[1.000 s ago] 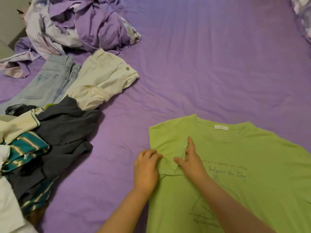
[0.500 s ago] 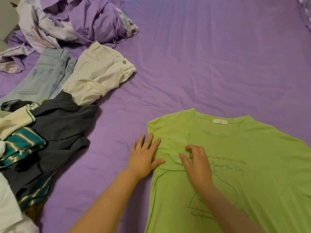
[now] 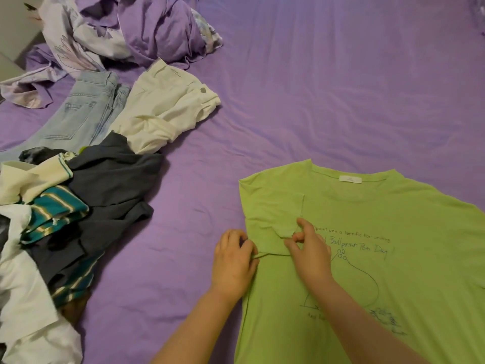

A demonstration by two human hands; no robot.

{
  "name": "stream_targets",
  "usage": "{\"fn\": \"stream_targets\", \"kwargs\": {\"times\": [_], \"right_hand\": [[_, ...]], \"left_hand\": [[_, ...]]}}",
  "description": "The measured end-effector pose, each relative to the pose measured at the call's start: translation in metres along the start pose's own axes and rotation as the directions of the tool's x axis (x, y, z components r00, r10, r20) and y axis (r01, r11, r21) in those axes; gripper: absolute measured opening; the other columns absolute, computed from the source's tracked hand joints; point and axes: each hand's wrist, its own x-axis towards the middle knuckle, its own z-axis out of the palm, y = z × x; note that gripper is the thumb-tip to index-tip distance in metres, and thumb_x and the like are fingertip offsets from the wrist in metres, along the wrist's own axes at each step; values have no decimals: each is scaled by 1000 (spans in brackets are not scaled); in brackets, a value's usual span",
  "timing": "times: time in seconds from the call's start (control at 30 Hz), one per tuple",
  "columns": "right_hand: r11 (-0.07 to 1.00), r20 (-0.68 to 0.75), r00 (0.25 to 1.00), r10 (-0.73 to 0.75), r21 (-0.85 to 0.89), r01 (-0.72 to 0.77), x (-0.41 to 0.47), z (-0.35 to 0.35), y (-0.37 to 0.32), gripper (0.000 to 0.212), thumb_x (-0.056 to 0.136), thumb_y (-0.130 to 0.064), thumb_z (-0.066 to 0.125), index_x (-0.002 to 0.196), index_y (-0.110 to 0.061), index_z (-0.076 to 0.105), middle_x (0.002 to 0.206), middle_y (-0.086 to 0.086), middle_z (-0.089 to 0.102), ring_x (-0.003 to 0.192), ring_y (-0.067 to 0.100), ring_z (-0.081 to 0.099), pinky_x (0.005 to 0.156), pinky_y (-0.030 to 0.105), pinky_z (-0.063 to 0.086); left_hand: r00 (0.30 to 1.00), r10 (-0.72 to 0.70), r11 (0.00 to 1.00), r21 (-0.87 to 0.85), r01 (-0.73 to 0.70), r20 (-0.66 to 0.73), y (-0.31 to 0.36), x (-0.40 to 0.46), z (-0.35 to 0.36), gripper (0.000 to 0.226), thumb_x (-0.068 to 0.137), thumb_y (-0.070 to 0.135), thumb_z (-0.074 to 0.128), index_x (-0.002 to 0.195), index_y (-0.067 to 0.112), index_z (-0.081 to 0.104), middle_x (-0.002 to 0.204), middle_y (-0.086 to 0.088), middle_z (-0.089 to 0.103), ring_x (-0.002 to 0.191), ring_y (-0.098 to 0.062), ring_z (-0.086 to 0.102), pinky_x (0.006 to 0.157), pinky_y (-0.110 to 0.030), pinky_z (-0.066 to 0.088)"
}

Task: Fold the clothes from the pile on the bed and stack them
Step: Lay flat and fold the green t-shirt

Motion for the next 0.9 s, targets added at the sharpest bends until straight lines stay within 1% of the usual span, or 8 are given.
{"fn": "stream_targets", "kwargs": {"times": [0.1, 0.2, 0.3, 0.4, 0.5, 0.7, 0.8, 0.9], "right_hand": [[992, -48, 999, -16, 121, 22, -13, -4, 1, 43, 91, -29, 61, 132, -23, 49, 81, -16, 58, 91, 9, 50, 100, 40, 38], [966, -85, 996, 6, 258, 16, -28, -7, 7, 33, 94, -25, 57, 126, -26, 52, 79, -11, 60, 76, -1, 55, 74, 21, 45], [965, -86, 995, 53, 261, -29, -31, -6, 13, 29, 97, -20, 51, 126, -22, 54, 75, -10, 55, 64, 2, 52, 60, 20, 41], [997, -51, 999, 12, 80, -8, -29, -5, 15, 33, 96, -19, 51, 129, -20, 54, 85, -12, 57, 78, 9, 55, 75, 31, 46], [978, -24, 990, -138, -161, 133, -28, -1, 15, 37, 93, -22, 55, 130, -22, 56, 121, -1, 55, 115, 18, 48, 99, 35, 35], [966, -44, 981, -189, -188, 178, 10, -3, 7, 38, 96, -22, 50, 134, -14, 51, 139, 5, 47, 125, 24, 42, 103, 36, 34], [952, 10, 982, -188, -243, 185, 40, -7, 2, 47, 96, -26, 51, 141, -15, 43, 145, 8, 40, 130, 27, 38, 107, 36, 31], [947, 32, 981, -192, -256, 193, 63, -5, 1, 48, 95, -26, 54, 141, -16, 43, 141, 10, 45, 127, 30, 40, 105, 35, 32]], "left_hand": [[997, -67, 997, -30, 66, -33, -3, -7, 0, 21, 62, 9, 81, 75, 14, 65, 82, -7, 60, 78, -33, 59, 63, -40, 50], [989, -145, 987, -73, 142, -33, -5, -14, -1, 11, 73, 11, 75, 79, 15, 66, 82, -6, 63, 84, -32, 58, 71, -40, 46], [984, -172, 979, -101, 175, 39, -9, -16, -4, 5, 80, 14, 69, 83, 15, 66, 87, -6, 65, 91, -30, 57, 76, -40, 43], [982, -171, 984, -27, 174, 78, -11, -19, -7, 6, 80, 17, 65, 86, 18, 67, 93, -3, 64, 96, -29, 56, 78, -38, 41], [995, -96, 995, -12, 96, -12, -4, -17, -9, 14, 69, 18, 65, 83, 19, 69, 101, -4, 64, 98, -29, 56, 79, -38, 45], [971, 239, 960, 149, -237, 4, 13, 14, -3, 21, 84, 23, 54, 91, 19, 73, 110, -3, 68, 111, -29, 62, 89, -40, 50], [978, 139, 979, 128, -159, 155, 15, 30, 10, 35, 100, 29, 42, 131, 22, 55, 147, -2, 43, 142, -25, 28, 115, -43, 21], [967, 162, 966, 166, -196, 199, 15, 49, 22, 46, 102, 40, 32, 146, 26, 36, 157, 2, 25, 148, -22, 10, 118, -41, 5]]}}
